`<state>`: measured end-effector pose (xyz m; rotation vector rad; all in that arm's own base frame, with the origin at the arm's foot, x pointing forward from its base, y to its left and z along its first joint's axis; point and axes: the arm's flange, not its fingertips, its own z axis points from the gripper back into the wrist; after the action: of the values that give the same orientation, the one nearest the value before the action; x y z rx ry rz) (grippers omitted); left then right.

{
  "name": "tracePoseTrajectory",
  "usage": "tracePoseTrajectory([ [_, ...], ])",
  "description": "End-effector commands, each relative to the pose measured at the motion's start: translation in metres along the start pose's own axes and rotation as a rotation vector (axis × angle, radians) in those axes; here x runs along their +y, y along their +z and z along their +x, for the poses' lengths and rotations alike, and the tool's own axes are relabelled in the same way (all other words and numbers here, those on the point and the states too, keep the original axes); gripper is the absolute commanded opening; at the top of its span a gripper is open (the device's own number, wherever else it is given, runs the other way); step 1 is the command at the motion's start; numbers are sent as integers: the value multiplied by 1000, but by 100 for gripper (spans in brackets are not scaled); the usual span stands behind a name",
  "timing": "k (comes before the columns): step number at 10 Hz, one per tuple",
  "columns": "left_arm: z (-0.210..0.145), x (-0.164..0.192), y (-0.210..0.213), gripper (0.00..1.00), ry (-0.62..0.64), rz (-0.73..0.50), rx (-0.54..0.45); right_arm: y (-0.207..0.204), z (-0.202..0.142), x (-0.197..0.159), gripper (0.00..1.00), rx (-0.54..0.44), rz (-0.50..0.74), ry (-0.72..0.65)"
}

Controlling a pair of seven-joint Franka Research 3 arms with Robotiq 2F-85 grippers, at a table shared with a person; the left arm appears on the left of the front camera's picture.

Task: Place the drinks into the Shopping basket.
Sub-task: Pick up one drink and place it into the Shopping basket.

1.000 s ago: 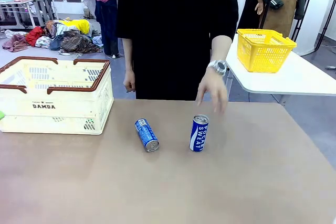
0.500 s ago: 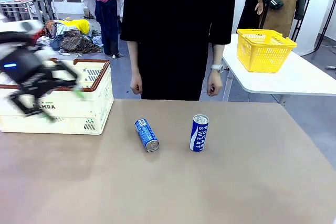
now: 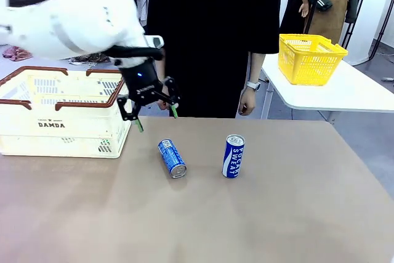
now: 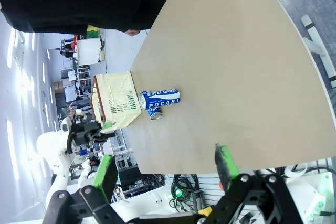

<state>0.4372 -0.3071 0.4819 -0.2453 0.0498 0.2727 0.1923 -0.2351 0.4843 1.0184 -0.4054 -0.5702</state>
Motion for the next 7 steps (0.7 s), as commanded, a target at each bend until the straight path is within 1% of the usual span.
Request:
tracePoseTrajectory([
  [1, 23, -35, -25, 100, -1, 118, -72, 1, 1, 0, 100, -4, 14, 23],
  [2, 34, -47, -47, 100, -39, 155, -80, 1, 1, 0, 100, -4, 14, 23],
  [3, 43, -49, -63, 100, -92, 162, -70, 1, 1, 0, 100, -4, 14, 23],
  [4, 50, -47, -75, 100, -90, 153, -86, 1, 1, 0, 100, -4, 14, 23],
  [5, 53, -43, -82, 100, -116, 150, -74, 1, 1, 0, 100, -4, 14, 23],
  [6, 53, -39, -85, 100, -177, 140, -67, 1, 1, 0, 100, -4, 14, 23],
  [7, 54, -37, -86, 100, -227, 135, -35, 1, 1, 0, 100, -4, 14, 23],
])
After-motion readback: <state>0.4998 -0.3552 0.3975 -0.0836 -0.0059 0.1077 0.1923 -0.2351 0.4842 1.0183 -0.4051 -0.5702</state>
